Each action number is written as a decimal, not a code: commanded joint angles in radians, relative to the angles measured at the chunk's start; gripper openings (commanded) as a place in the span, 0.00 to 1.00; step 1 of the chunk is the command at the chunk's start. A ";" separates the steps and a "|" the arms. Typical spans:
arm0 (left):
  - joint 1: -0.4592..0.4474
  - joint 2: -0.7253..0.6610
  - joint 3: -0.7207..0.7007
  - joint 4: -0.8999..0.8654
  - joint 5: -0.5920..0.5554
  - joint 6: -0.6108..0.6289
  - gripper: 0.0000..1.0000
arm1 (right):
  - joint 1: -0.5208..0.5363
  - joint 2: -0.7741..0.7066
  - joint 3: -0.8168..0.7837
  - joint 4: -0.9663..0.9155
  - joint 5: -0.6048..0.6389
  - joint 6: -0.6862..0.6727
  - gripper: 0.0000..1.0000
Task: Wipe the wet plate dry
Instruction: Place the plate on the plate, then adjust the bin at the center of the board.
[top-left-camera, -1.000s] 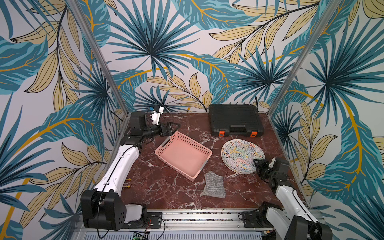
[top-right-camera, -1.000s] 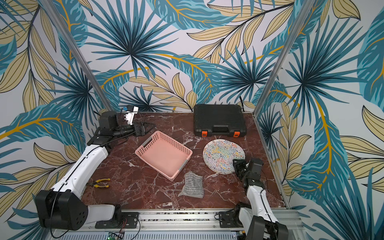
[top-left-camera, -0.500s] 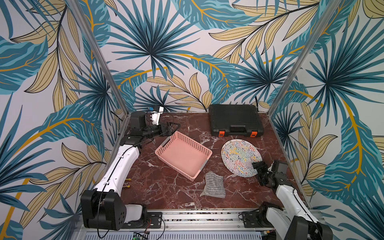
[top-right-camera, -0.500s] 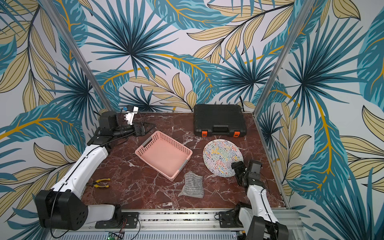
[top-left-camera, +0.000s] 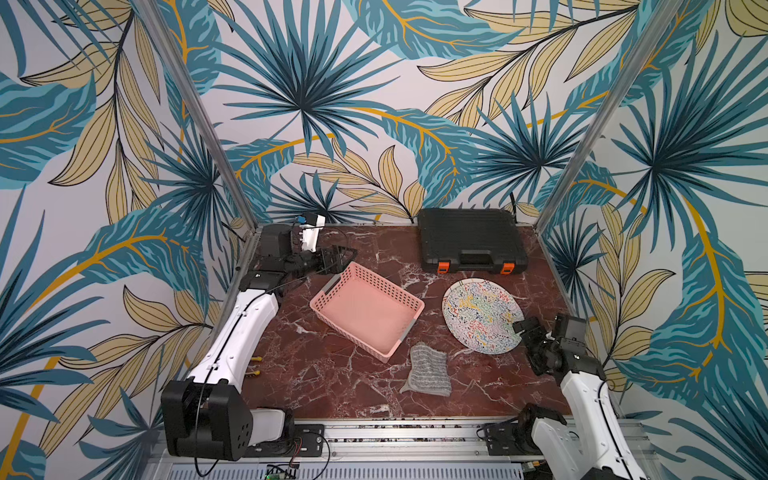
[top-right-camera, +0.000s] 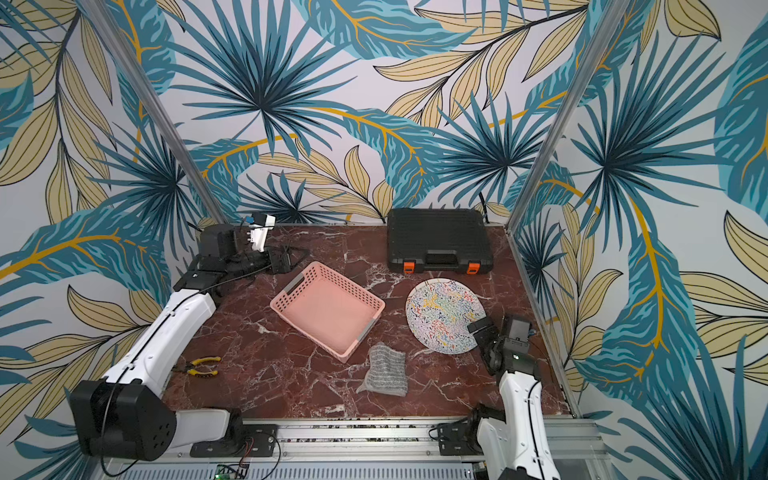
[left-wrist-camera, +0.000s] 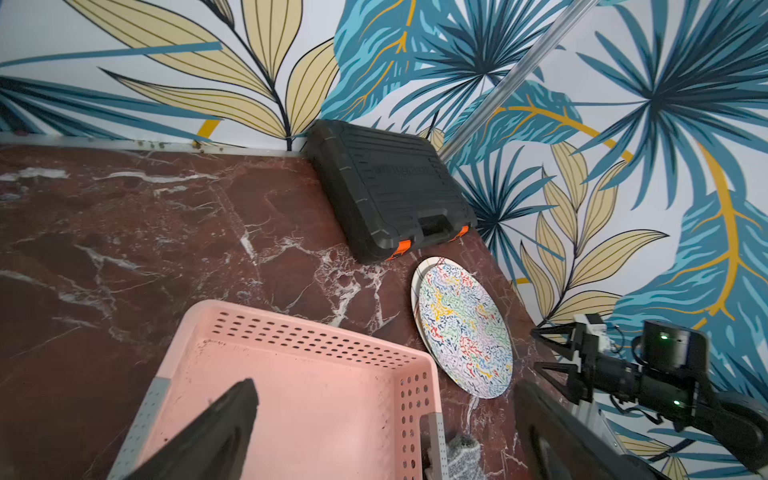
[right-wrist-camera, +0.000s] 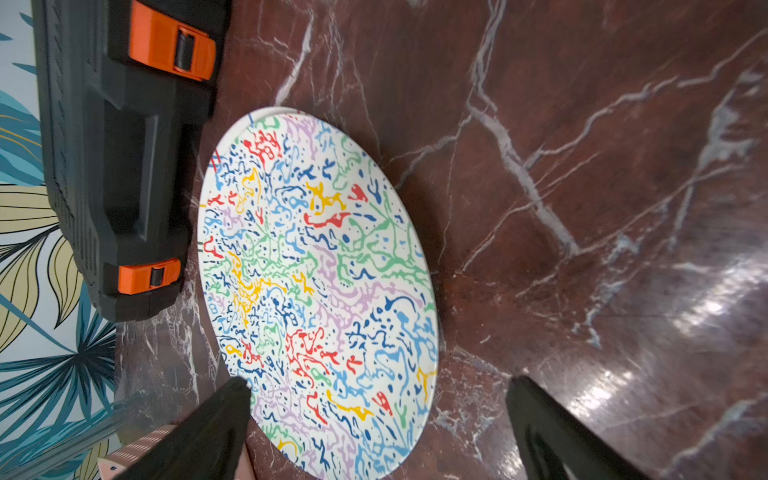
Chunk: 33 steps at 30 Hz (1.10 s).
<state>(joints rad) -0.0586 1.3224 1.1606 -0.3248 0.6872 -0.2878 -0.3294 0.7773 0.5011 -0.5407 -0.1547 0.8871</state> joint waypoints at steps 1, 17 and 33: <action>0.009 -0.025 0.052 -0.109 -0.155 0.147 1.00 | -0.004 -0.043 0.050 -0.102 0.071 -0.052 0.99; 0.067 -0.067 -0.222 0.012 -0.714 0.408 0.66 | 0.231 0.055 0.155 0.158 0.109 -0.270 1.00; 0.066 0.203 -0.195 0.007 -0.785 0.509 0.24 | 0.333 0.058 0.161 0.109 0.124 -0.350 0.99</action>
<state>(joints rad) 0.0040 1.5211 0.9524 -0.3134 -0.1429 0.1951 -0.0036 0.8600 0.6605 -0.4019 -0.0376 0.5739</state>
